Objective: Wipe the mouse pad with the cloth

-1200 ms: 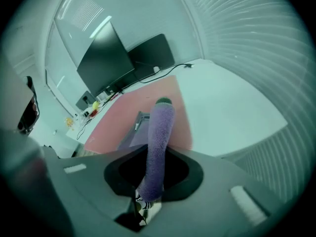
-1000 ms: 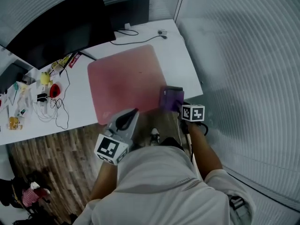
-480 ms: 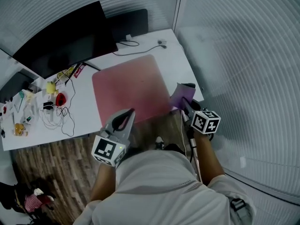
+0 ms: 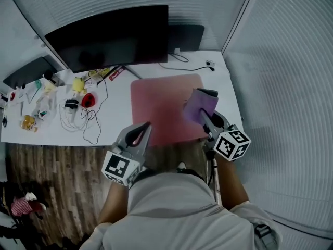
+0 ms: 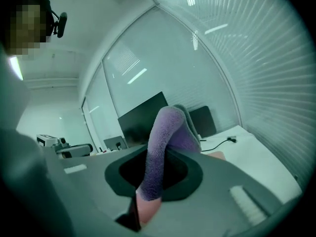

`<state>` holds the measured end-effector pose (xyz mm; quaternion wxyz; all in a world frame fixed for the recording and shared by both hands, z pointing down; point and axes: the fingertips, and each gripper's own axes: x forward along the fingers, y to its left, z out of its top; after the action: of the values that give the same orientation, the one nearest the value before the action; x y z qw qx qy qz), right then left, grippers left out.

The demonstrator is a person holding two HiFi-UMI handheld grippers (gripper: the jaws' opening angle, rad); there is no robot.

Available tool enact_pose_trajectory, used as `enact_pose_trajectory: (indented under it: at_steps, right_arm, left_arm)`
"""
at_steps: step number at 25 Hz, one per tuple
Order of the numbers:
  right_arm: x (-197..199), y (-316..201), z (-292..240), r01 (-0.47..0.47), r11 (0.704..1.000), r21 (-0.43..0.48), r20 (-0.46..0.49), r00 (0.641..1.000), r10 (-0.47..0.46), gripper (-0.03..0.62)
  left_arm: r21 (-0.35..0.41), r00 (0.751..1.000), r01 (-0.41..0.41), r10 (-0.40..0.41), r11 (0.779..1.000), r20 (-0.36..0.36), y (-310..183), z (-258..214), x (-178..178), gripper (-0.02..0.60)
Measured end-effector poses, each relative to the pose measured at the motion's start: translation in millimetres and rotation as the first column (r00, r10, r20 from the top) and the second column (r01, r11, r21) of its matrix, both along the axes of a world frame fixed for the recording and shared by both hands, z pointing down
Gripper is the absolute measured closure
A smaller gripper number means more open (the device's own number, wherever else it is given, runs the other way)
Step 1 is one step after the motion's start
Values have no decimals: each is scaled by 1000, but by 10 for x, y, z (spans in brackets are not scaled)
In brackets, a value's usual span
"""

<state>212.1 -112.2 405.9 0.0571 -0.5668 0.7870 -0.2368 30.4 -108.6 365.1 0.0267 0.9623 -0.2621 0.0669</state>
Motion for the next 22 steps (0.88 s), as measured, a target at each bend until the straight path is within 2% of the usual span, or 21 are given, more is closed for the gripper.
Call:
enact_pose_trajectory:
  at_steps: [5, 9, 15, 22]
  right_arm:
    - [-597, -275, -83, 102, 995, 16, -29, 994, -101, 539]
    - [-922, -405, -28, 150, 989, 15, -22, 989, -149, 539]
    - [-1061, -476, 30, 180, 984, 5, -15, 984, -180, 539]
    - [-1082, -474, 125, 215, 976, -27, 4, 977, -215, 539]
  left_arm:
    - [10, 995, 102, -101, 995, -22, -237, -62, -589, 578]
    - [3, 990, 142, -142, 990, -23, -317, 5, -874, 578]
    - [-2, 987, 160, -160, 987, -24, -345, 45, -1009, 578]
    - [-4, 987, 161, -161, 987, -31, -394, 25, -963, 578]
